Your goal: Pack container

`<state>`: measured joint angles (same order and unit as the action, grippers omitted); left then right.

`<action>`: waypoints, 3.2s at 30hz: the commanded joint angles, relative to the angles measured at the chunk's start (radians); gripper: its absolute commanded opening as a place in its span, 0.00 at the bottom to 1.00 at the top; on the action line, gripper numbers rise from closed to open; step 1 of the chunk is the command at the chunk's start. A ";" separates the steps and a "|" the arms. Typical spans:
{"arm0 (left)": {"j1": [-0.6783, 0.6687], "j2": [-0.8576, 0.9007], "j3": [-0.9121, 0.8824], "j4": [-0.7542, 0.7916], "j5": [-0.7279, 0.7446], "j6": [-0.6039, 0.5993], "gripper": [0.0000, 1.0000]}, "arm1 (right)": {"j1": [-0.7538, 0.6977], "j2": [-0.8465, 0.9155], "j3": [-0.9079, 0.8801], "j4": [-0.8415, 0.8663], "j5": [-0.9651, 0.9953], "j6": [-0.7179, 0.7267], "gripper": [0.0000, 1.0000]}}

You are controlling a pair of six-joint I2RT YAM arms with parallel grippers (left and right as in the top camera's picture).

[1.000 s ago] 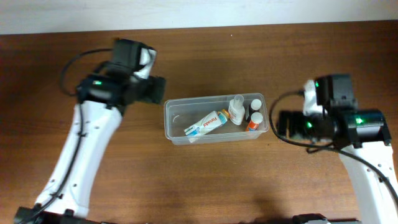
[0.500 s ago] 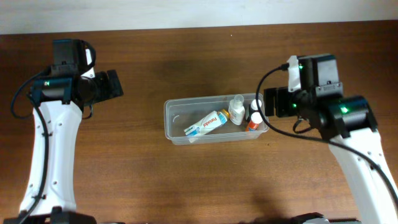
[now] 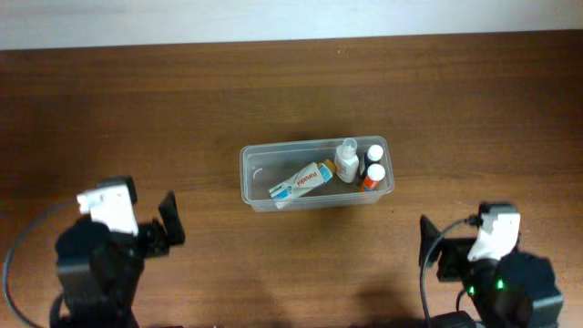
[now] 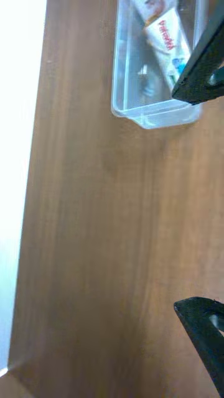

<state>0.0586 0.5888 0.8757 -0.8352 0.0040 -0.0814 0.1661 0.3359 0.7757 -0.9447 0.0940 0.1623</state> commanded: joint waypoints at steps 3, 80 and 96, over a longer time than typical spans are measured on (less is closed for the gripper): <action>0.002 -0.049 -0.010 -0.108 0.008 0.019 1.00 | 0.004 -0.042 -0.042 -0.068 0.016 0.011 0.98; -0.095 -0.531 -0.822 0.768 -0.021 0.024 1.00 | -0.135 -0.332 -0.766 0.866 -0.004 -0.196 0.98; -0.096 -0.527 -0.866 0.755 -0.053 0.023 1.00 | -0.135 -0.332 -0.766 0.866 -0.004 -0.196 0.99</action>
<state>-0.0326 0.0662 0.0116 -0.0761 -0.0345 -0.0708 0.0368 0.0139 0.0174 -0.0769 0.0895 -0.0307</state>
